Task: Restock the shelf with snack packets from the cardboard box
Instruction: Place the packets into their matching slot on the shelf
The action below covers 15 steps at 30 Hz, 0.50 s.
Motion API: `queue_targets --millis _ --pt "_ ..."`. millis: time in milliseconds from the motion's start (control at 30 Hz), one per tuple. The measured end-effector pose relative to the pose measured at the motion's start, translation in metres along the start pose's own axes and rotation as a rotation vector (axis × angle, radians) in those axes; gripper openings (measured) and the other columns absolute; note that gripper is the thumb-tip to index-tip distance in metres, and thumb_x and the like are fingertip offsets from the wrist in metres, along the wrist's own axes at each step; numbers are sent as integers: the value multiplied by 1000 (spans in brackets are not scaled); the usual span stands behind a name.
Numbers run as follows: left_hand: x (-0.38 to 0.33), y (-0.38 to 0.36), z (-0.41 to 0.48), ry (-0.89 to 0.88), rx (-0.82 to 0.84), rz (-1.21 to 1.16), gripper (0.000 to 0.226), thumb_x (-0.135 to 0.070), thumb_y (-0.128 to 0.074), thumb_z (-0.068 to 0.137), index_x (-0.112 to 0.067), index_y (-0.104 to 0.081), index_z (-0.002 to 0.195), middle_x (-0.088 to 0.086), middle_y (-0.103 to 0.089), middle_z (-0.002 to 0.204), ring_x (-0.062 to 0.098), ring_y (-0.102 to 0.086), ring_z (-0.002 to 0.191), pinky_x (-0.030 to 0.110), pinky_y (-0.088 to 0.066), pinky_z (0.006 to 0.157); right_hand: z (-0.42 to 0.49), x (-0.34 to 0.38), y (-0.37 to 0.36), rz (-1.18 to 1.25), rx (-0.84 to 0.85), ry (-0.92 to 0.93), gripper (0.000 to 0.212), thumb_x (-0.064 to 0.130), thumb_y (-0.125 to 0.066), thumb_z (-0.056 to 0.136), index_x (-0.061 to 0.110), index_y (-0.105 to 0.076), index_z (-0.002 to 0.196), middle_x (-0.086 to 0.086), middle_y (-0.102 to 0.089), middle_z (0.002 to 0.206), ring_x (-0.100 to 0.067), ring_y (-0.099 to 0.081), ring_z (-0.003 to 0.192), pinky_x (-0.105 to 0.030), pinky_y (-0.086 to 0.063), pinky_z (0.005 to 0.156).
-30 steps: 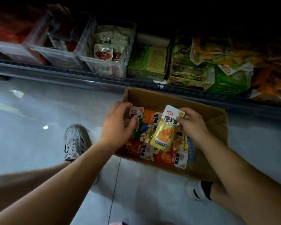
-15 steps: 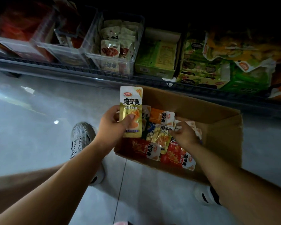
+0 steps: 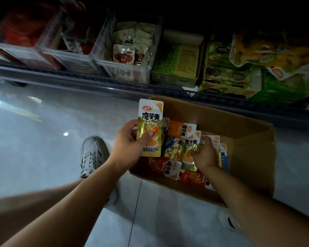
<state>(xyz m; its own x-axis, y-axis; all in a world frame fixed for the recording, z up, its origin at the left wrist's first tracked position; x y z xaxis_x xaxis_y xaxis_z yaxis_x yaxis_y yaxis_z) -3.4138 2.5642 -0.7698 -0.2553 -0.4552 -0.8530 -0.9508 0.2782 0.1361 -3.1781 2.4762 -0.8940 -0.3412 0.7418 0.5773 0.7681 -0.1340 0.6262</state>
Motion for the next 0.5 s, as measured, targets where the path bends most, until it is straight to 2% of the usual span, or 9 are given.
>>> queue_targets --millis 67,133,167,233,300,400,500 --pt "-1 0 -1 2 -2 1 27 -21 -70 96 -22 -61 121 -1 -79 99 17 -78 86 41 -63 76 -8 8 18 30 -4 30 45 5 -64 93 15 -48 134 -7 -63 126 -28 -62 111 -32 -50 86" --pt "-2 -1 -3 5 3 0 25 -23 -69 98 -24 -59 121 -1 -79 100 17 -78 86 43 -63 78 -20 23 37 72 -10 50 29 8 -61 96 18 -51 121 -2 -65 111 -15 -64 91 -28 -51 72" --pt "-3 -2 -3 7 11 5 23 -23 -67 99 -24 -57 120 -1 -78 101 16 -78 86 42 -62 78 -27 32 45 87 -22 70 24 10 -61 96 22 -51 114 0 -65 107 -12 -64 85 -30 -53 68" --pt "-7 -5 -4 12 32 55 22 -25 -62 102 -25 -52 121 -2 -75 106 15 -76 90 39 -60 80 -42 51 58 146 -48 121 23 13 -63 94 26 -50 107 2 -66 104 -12 -67 83 -31 -57 65" --pt "-11 -7 -4 34 48 88 24 -27 -60 103 -27 -47 123 -1 -71 111 18 -73 98 39 -57 83 -58 75 64 296 -46 180 23 11 -67 92 27 -53 102 5 -69 102 -10 -71 79 -22 -54 58" --pt "-15 -9 -9 75 104 -27 36 -31 -67 98 -23 -48 128 0 -71 113 20 -73 99 41 -57 87 -75 111 62 506 49 218 24 11 -74 88 19 -59 105 2 -73 100 -9 -73 82 -23 -57 65" --pt "-17 -12 -17 72 210 -118 53 -28 -79 87 -20 -50 131 2 -74 116 21 -75 101 43 -59 91 -81 132 52 438 111 257 26 23 -79 85 18 -62 104 0 -74 97 -14 -72 88 -30 -58 76"
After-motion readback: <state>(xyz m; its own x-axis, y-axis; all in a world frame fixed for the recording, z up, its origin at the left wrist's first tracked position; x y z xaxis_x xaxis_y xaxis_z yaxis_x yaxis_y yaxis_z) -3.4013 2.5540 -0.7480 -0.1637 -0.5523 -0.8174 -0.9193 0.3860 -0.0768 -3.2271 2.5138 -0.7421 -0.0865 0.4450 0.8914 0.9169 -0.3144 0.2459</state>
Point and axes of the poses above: each hand's wrist, its own z-axis towards the middle knuckle, its own y-axis out of the back of the hand, x = y × z, the point moved 3 cm from there along z, towards the middle knuckle
